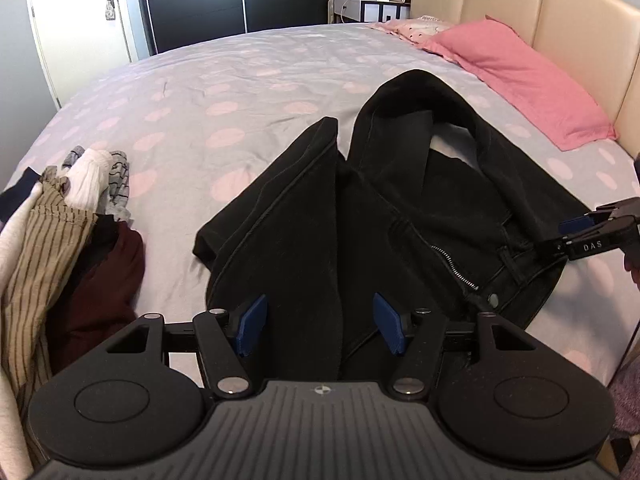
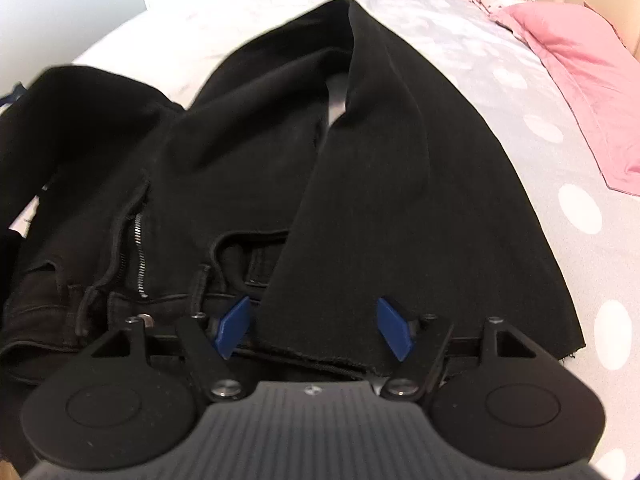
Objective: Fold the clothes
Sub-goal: 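Lower the black jeans onto the bed and open both tools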
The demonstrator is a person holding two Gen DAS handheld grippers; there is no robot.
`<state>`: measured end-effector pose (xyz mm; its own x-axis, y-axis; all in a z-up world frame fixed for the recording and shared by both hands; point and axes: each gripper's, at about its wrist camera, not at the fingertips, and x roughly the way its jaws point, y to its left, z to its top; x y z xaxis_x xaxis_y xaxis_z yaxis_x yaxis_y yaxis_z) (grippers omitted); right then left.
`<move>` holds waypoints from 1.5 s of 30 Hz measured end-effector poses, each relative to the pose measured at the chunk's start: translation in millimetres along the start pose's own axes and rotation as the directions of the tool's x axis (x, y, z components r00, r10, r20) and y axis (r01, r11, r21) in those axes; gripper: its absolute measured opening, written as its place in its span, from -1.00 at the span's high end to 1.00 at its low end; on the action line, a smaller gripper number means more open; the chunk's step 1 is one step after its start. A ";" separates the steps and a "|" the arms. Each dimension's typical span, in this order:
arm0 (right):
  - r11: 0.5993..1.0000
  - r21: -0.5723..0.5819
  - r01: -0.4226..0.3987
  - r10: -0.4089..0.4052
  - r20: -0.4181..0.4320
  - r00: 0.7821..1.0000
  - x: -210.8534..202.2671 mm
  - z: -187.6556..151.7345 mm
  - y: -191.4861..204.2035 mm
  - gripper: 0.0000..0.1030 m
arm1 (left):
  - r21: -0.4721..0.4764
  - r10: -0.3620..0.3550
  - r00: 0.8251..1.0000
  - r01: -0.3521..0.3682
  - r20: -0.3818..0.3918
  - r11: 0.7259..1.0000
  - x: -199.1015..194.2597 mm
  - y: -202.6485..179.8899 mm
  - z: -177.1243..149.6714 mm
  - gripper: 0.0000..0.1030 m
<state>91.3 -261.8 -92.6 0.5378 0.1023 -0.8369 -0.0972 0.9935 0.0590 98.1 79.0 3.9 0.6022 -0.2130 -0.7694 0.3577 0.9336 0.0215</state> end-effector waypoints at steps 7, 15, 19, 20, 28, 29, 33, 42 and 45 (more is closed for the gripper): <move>0.997 -0.062 0.044 -0.043 0.014 0.999 -15.4 18.1 7.4 0.86 | -0.118 -0.002 1.000 0.001 -0.008 0.993 -1.6 30.1 4.3 -0.12; 0.941 -0.026 0.337 -0.330 0.140 0.933 -25.8 65.4 -31.6 0.87 | -0.144 -0.039 0.999 0.038 -0.002 0.989 -6.9 52.0 7.3 -0.12; 0.873 0.183 0.452 -0.484 0.205 0.851 -44.3 87.6 -83.5 0.88 | -0.187 -0.016 1.000 0.017 0.005 0.982 -11.2 64.1 7.2 -0.12; 0.845 0.227 0.484 -0.530 0.229 0.817 -50.8 92.0 -92.6 0.88 | -0.197 -0.014 1.000 0.015 0.008 0.980 -12.0 66.2 7.4 -0.12; 0.859 0.264 0.439 -0.497 0.220 0.840 -56.3 93.9 -100.5 0.25 | -0.163 -0.095 0.995 0.095 0.006 0.982 -10.4 64.9 10.5 -0.16; 0.870 0.237 0.433 -0.482 0.219 0.849 -54.2 89.8 -93.9 0.24 | -0.152 -0.100 0.995 0.099 0.000 0.983 -9.0 61.5 10.1 -0.18; 0.936 0.180 0.302 -0.332 0.170 0.928 -45.7 67.6 -63.2 0.05 | -0.092 -0.115 0.992 0.110 -0.045 0.990 -1.0 44.0 5.4 -0.24; 0.994 -0.086 0.062 -0.058 0.051 0.997 -21.1 7.2 29.6 -0.18 | 0.020 -0.123 0.986 0.125 -0.112 0.992 10.3 18.2 -14.6 -0.33; 0.969 -0.245 0.029 -0.019 0.045 0.999 -21.3 -13.5 56.9 -0.21 | 0.033 -0.115 0.985 0.120 -0.126 0.992 13.4 13.5 -17.7 -0.33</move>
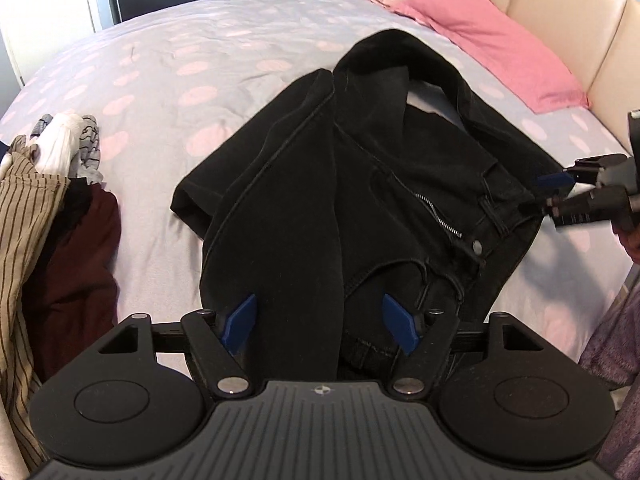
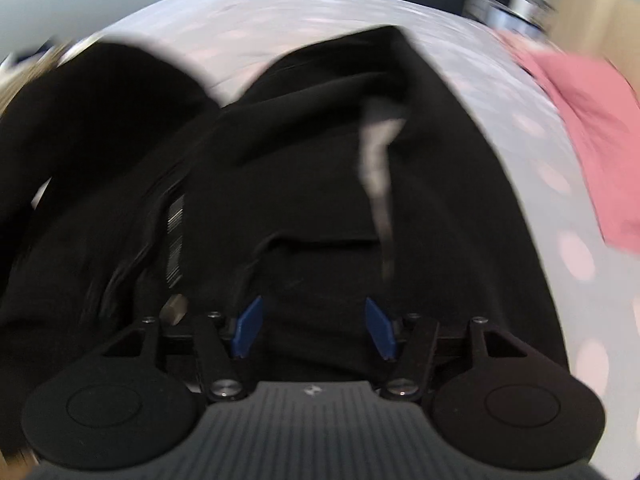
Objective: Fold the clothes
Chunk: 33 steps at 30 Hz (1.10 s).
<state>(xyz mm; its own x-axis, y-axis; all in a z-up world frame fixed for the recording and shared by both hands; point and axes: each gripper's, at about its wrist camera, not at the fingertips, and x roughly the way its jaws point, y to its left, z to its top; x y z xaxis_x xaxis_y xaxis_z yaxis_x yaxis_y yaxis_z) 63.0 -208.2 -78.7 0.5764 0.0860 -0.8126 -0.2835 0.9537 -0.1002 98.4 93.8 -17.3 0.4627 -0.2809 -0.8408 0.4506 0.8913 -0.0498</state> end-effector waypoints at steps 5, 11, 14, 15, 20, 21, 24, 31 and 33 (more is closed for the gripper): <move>0.964 -0.257 -0.070 0.075 0.007 0.997 -2.1 -18.0 44.2 -0.27 | -0.007 0.013 1.000 -0.013 -0.008 1.000 1.8 -1.5 -0.1 -0.33; 0.831 -0.547 -0.099 0.117 -0.002 0.993 1.2 -41.1 92.5 -0.46 | -0.001 0.024 1.000 -0.024 -0.004 1.000 0.4 -3.6 0.4 -0.33; 0.765 -0.643 -0.045 0.074 0.017 0.997 9.8 -51.0 111.9 -0.46 | 0.010 0.023 1.000 -0.023 -0.002 1.000 -0.5 -4.4 -1.3 -0.33; 0.751 -0.660 -0.022 0.055 0.029 0.998 13.0 -52.9 116.7 -0.46 | 0.017 0.026 1.000 -0.026 -0.006 1.000 -0.1 -5.4 -1.8 -0.33; 0.669 -0.740 0.071 0.014 0.109 0.994 23.8 -52.5 135.1 -0.44 | 0.059 0.037 0.999 -0.036 -0.014 0.998 1.5 -9.7 -4.8 -0.33; 0.647 -0.758 0.087 0.008 0.121 0.993 25.8 -52.4 138.8 -0.44 | 0.066 0.039 0.999 -0.038 -0.018 0.997 2.5 -10.1 -5.1 -0.35; 0.583 -0.805 0.113 0.002 0.141 0.990 28.6 -52.8 146.4 -0.37 | 0.075 0.055 0.998 -0.052 -0.038 0.996 7.9 -9.6 -5.7 -0.36; 0.555 -0.828 0.079 0.005 0.099 0.995 17.7 -51.1 143.7 0.23 | 0.033 0.117 0.990 -0.115 -0.075 0.993 21.9 4.4 -7.2 -0.36; 0.565 -0.822 0.072 0.007 0.092 0.996 13.5 -50.0 141.7 0.38 | 0.032 0.115 0.990 -0.113 -0.087 0.993 26.2 6.4 -8.0 -0.36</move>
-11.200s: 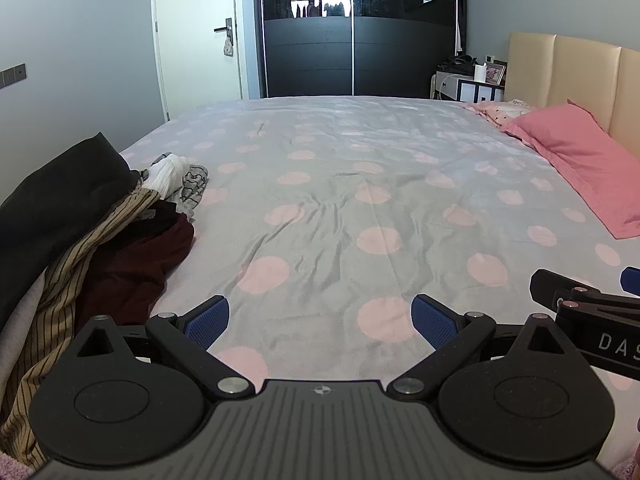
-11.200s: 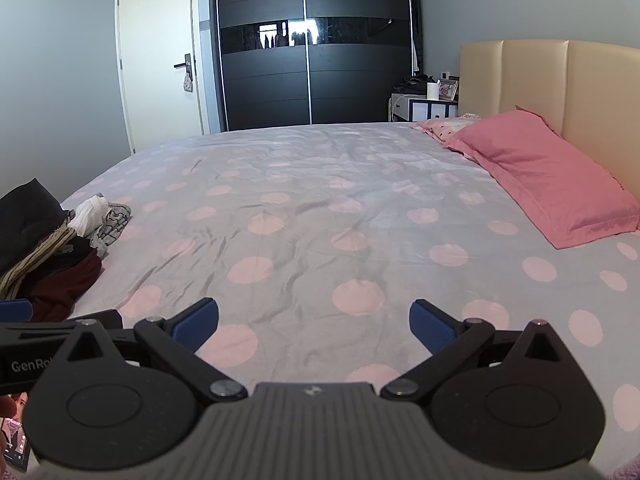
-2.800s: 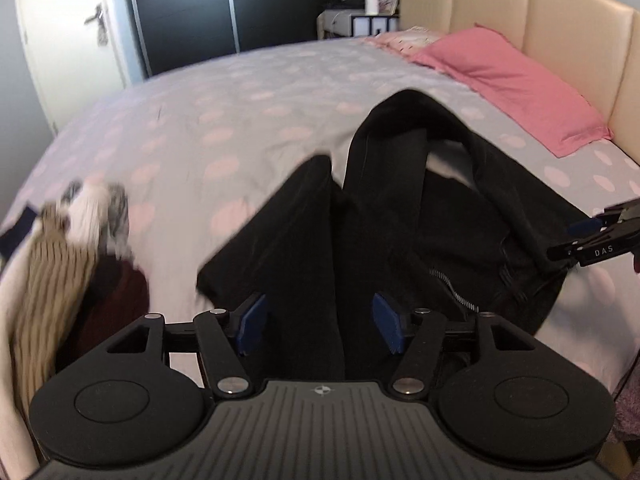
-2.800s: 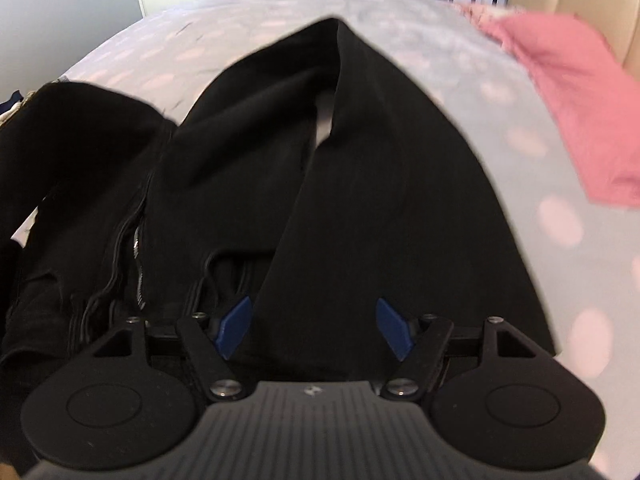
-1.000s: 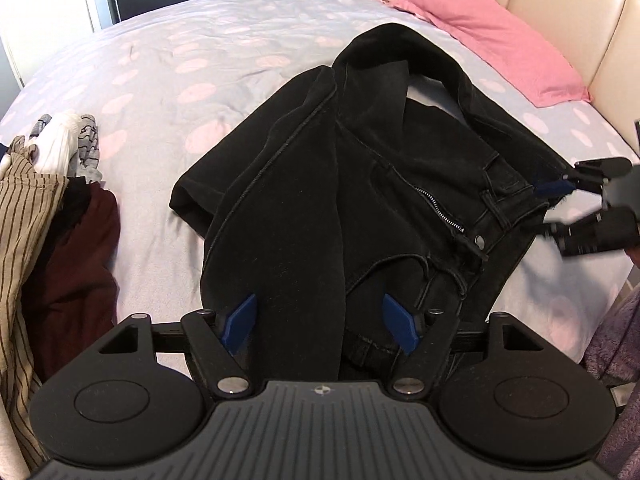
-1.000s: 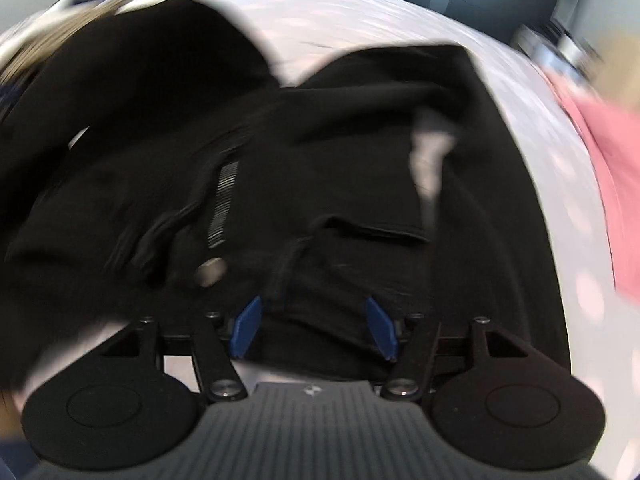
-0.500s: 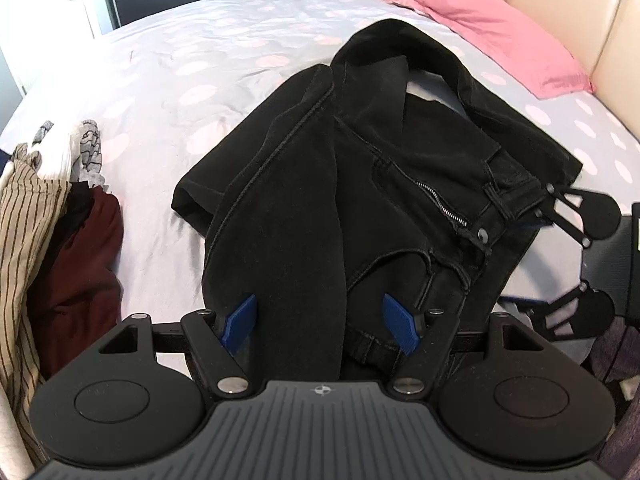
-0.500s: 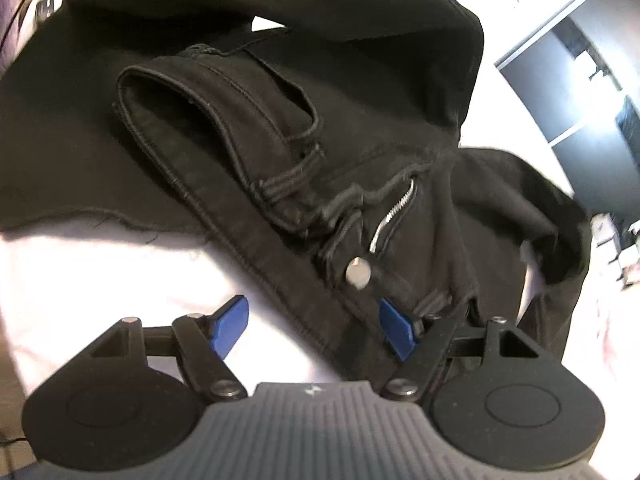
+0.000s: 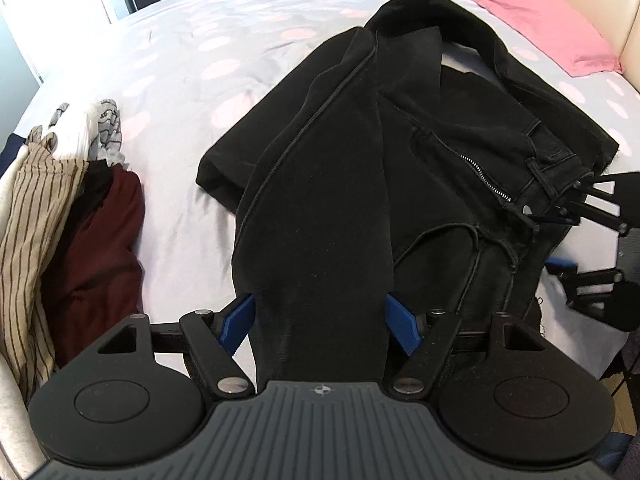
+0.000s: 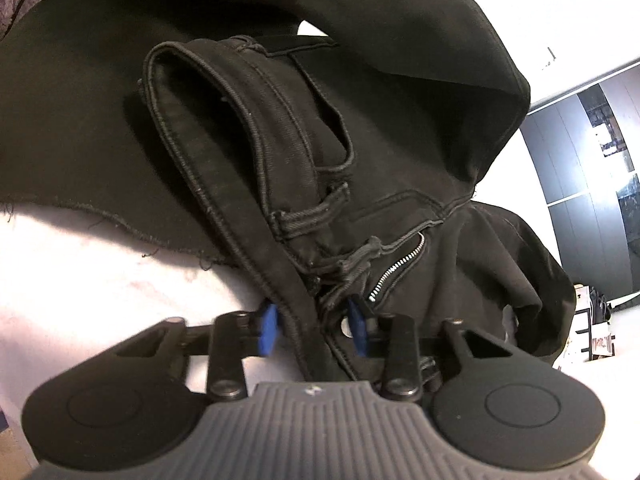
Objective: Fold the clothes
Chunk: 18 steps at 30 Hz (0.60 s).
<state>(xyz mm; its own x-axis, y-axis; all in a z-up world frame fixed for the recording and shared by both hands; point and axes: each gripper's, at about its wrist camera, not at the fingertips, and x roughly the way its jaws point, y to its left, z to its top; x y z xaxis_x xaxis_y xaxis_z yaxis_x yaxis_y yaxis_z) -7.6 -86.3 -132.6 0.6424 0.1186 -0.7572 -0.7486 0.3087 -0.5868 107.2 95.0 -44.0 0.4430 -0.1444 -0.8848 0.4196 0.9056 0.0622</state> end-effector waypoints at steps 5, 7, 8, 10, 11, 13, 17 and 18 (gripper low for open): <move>0.998 0.059 -0.012 0.012 -0.005 1.000 -14.3 3.8 -7.0 0.54 | -0.085 -0.046 0.999 0.044 -0.020 0.995 7.2 17.4 1.1 0.39; 0.996 0.085 -0.008 0.009 -0.007 1.000 -20.1 5.0 -12.8 0.59 | -0.135 -0.054 0.998 0.052 -0.016 0.990 6.2 27.8 3.0 0.68; 0.994 0.110 -0.005 0.006 -0.011 1.000 -22.9 4.7 -17.4 0.66 | -0.153 -0.050 0.999 0.048 -0.007 0.987 3.8 32.5 3.9 0.71; 0.988 0.153 0.009 -0.007 -0.016 1.000 -28.8 2.8 -25.7 0.69 | -0.179 -0.039 0.999 0.042 0.018 0.983 -3.9 40.6 5.6 0.80; 0.986 0.165 0.021 -0.018 -0.018 1.000 -31.6 1.6 -28.7 0.70 | -0.191 -0.037 0.999 0.043 0.036 0.981 -9.4 44.3 6.6 0.82; 0.985 0.165 0.055 -0.052 -0.025 0.998 -36.1 -0.2 -32.9 0.72 | -0.214 -0.030 0.997 0.045 0.072 0.976 -20.4 51.6 8.4 0.84; 0.977 0.173 0.122 -0.116 -0.044 0.992 -49.6 -8.7 -44.0 0.74 | -0.253 -0.011 0.993 0.041 0.121 0.967 -36.9 64.5 11.2 0.85; 0.977 0.168 0.134 -0.127 -0.056 0.990 -51.8 -12.0 -46.6 0.75 | -0.262 -0.004 0.991 0.039 0.131 0.964 -39.8 67.5 11.9 0.85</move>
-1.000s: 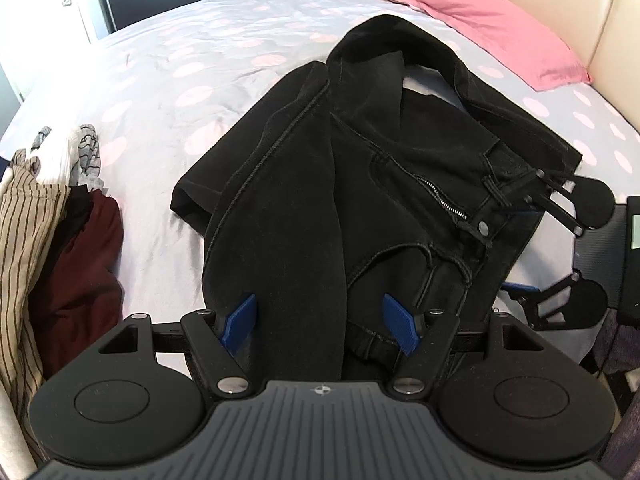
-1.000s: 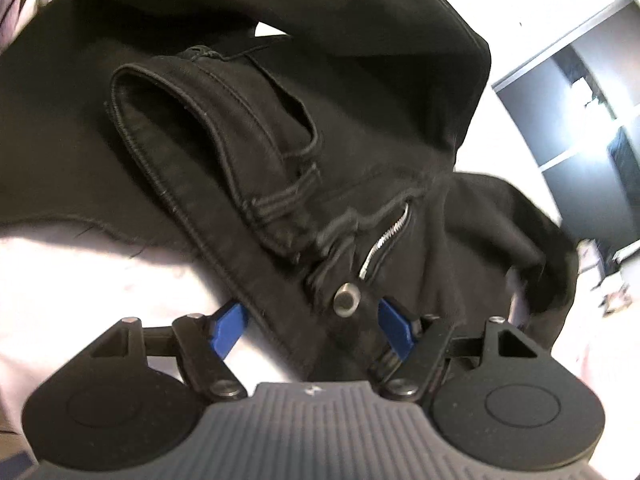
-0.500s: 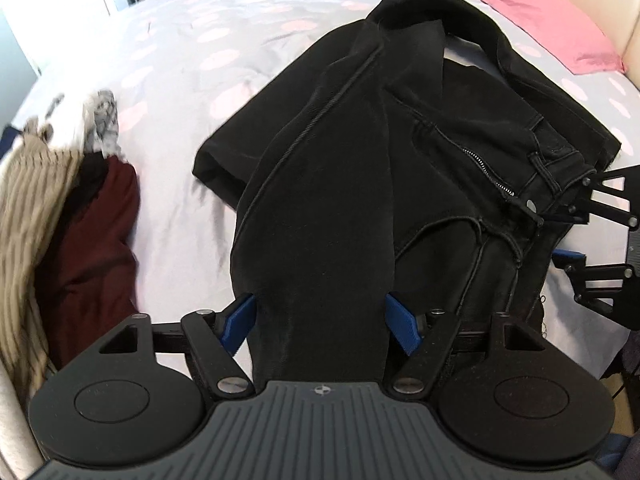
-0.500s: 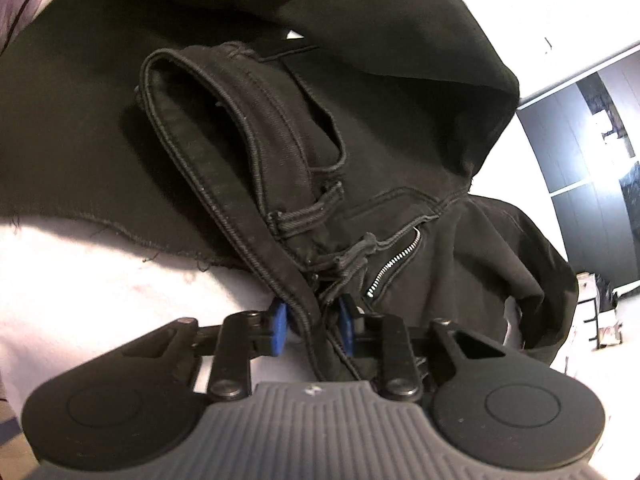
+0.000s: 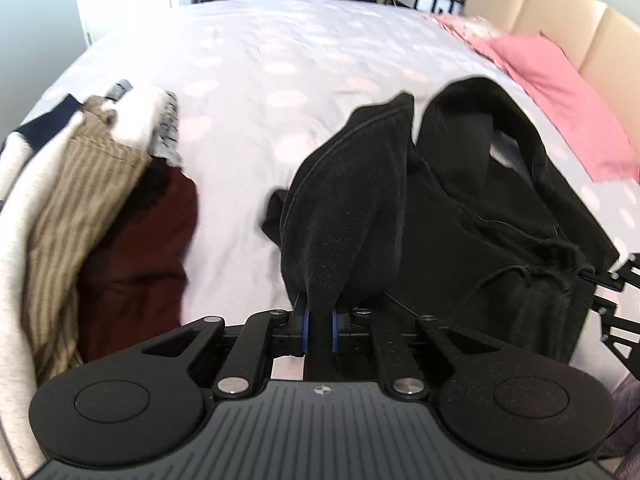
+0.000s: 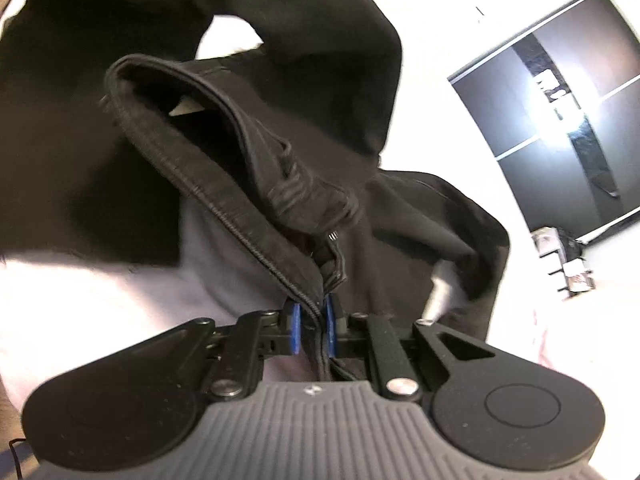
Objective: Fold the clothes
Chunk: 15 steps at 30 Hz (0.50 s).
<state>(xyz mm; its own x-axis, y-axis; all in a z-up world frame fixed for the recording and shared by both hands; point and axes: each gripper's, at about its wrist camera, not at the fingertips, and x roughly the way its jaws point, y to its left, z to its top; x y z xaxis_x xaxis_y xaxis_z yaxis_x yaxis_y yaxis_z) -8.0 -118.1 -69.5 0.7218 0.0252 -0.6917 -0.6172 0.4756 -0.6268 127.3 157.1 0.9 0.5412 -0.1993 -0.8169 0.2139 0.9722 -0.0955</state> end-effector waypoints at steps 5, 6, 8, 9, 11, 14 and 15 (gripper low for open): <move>0.999 0.027 -0.029 0.031 -0.059 0.998 -8.7 -23.3 -10.6 0.82 | -0.050 0.024 0.999 -0.021 0.048 0.999 -9.4 14.9 9.0 0.86; 0.999 0.027 -0.041 0.043 -0.067 0.997 -10.6 -28.4 -10.4 0.92 | -0.051 0.023 0.999 -0.021 0.046 0.998 -8.5 15.8 10.4 0.86; 0.995 0.039 -0.095 0.097 -0.066 0.993 -13.0 -34.6 -8.3 0.92 | -0.041 0.022 0.999 -0.020 0.034 0.999 -4.3 14.4 11.0 0.86; 0.991 0.048 -0.123 0.126 -0.067 0.990 -13.0 -36.3 -6.8 0.92 | -0.032 0.023 0.999 -0.022 0.028 0.999 -2.1 13.0 10.9 0.86; 0.985 0.079 -0.153 0.159 -0.082 0.984 -11.0 -39.2 -6.1 0.93 | -0.015 0.026 0.999 -0.026 0.019 1.000 0.8 9.0 9.9 0.86; 0.970 0.147 -0.192 0.204 -0.069 0.976 -11.7 -48.9 -13.8 0.88 | -0.012 0.025 1.000 -0.025 0.019 1.000 0.1 6.5 7.2 0.86; 0.968 0.164 -0.191 0.204 -0.067 0.977 -12.5 -53.4 -15.5 0.77 | -0.015 0.026 1.000 -0.025 0.017 1.000 0.4 6.3 7.2 0.86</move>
<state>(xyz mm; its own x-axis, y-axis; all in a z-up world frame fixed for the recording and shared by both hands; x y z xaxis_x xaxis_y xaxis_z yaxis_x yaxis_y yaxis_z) -24.2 -172.7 -70.3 0.5583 0.0628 -0.8272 -0.6837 0.5996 -0.4160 134.7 162.3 4.1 0.5604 -0.1764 -0.8092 0.1882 0.9786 -0.0830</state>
